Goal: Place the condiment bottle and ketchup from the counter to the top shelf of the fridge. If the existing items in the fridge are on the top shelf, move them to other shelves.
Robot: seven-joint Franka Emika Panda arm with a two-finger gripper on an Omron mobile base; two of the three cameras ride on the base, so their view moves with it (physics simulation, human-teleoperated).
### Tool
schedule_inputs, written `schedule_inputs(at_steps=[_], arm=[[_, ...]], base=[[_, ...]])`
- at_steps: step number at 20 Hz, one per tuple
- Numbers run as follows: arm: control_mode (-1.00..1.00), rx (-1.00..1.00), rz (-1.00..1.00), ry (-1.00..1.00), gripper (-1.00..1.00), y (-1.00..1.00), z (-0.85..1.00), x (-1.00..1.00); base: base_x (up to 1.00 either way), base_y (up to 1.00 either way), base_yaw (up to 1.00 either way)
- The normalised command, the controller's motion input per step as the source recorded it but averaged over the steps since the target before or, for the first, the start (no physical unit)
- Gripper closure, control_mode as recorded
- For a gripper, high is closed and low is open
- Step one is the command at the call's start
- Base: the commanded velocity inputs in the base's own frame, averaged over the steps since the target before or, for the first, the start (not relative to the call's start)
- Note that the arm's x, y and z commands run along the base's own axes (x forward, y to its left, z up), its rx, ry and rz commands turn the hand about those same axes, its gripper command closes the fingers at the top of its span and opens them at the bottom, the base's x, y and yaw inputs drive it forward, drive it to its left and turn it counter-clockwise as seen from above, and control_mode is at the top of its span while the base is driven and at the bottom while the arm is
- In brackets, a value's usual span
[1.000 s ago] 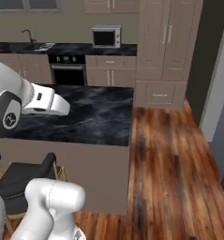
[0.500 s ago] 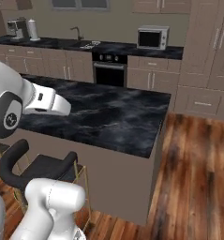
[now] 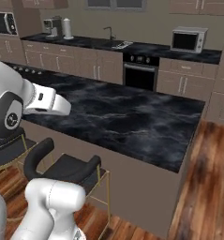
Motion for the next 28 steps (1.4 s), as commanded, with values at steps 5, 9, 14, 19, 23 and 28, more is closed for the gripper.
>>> schedule_inputs(at_steps=[5, 9, 14, 19, 23, 28], arm=[[1.0, 0.0, 0.0, 0.0, -1.0, 0.0, 0.0, 0.0], [1.0, 0.0, 0.0, 0.0, -1.0, 0.0, 0.0, 0.0], [1.0, 0.0, 0.0, 0.0, -1.0, 0.0, 0.0, 0.0], [1.0, 0.0, 0.0, 0.0, -1.0, 0.0, 0.0, 0.0], [1.0, 0.0, 0.0, 0.0, -1.0, 0.0, 0.0, 0.0], [1.0, 0.0, 0.0, 0.0, -1.0, 0.0, 0.0, 0.0]], base=[[0.04, 1.0, 0.2], [0.0, 1.0, 0.12], [0.08, 1.0, 0.07], [0.42, 1.0, 0.0], [0.48, 1.0, 0.0], [0.13, 1.0, 0.0]])
